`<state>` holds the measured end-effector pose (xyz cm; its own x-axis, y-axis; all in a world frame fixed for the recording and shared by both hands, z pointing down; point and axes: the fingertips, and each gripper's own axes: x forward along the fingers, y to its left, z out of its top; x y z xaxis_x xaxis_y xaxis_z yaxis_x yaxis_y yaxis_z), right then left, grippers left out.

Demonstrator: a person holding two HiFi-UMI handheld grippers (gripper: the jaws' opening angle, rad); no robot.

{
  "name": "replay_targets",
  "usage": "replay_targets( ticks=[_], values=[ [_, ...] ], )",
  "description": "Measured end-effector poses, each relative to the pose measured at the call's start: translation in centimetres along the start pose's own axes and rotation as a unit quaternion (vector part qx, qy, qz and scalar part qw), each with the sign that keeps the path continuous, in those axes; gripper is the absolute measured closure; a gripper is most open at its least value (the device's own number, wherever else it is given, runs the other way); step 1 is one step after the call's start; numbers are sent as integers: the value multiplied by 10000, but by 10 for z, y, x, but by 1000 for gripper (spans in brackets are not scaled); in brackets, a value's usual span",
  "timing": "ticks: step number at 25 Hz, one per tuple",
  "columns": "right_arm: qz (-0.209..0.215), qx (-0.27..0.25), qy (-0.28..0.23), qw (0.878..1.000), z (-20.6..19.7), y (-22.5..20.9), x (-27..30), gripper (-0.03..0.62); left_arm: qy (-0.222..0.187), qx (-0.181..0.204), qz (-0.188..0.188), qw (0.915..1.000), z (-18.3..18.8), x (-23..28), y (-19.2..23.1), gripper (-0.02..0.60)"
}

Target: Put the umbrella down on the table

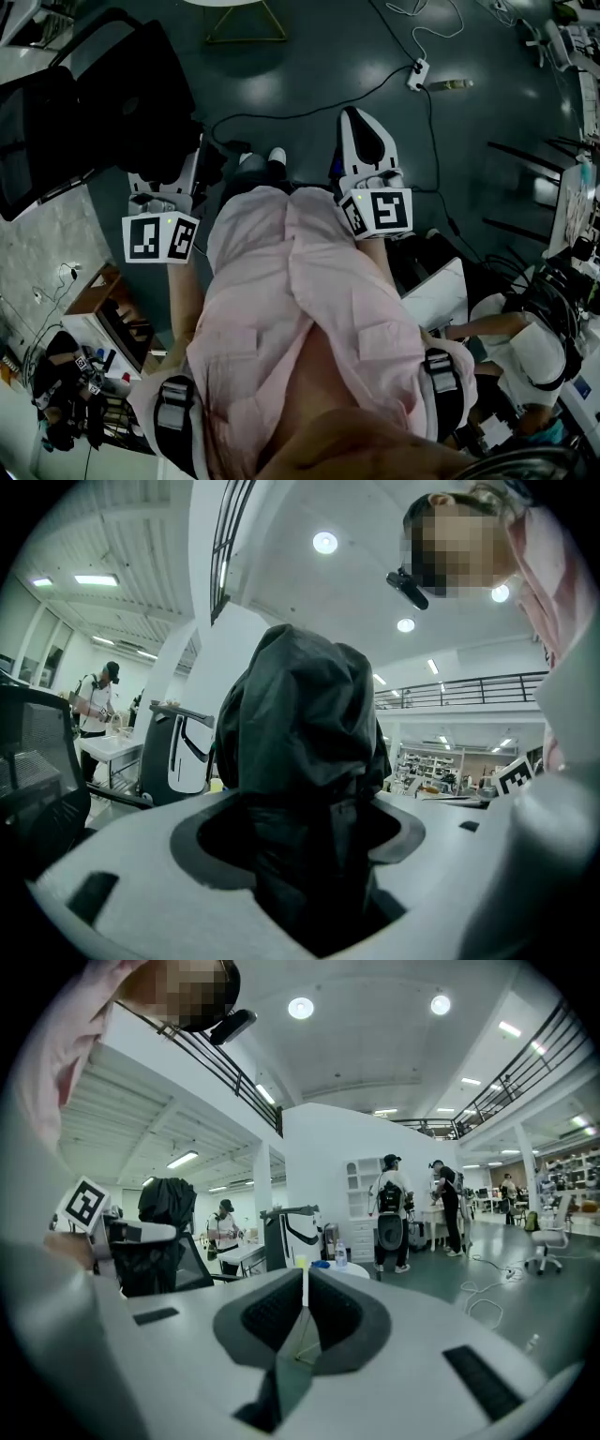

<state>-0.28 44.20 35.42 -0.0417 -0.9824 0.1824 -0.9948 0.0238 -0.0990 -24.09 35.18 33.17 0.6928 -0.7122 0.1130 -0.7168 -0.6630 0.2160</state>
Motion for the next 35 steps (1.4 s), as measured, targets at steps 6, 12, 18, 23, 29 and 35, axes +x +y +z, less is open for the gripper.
replay_targets(
  ticks=[6,12,18,23,29,35],
  values=[
    [-118,79,74,9999,-8,-22,-3,557,-94,-139,150,9997,0,12,2,258],
    [-231,125,113,9996,-5,-43,14,557,-155,-188,175,9996,9,39,7,258],
    [-219,170,186,9994,4,-49,63,557,-193,-271,139,9994,23,76,31,258],
    [-238,153,126,9995,25,-45,114,557,-83,-297,66,9995,35,112,64,258],
    [-283,146,104,9994,35,-42,155,557,-77,-258,84,9996,46,141,99,258],
    [-294,107,148,9994,37,-55,177,557,-77,-386,293,9988,45,155,117,258]
  ],
)
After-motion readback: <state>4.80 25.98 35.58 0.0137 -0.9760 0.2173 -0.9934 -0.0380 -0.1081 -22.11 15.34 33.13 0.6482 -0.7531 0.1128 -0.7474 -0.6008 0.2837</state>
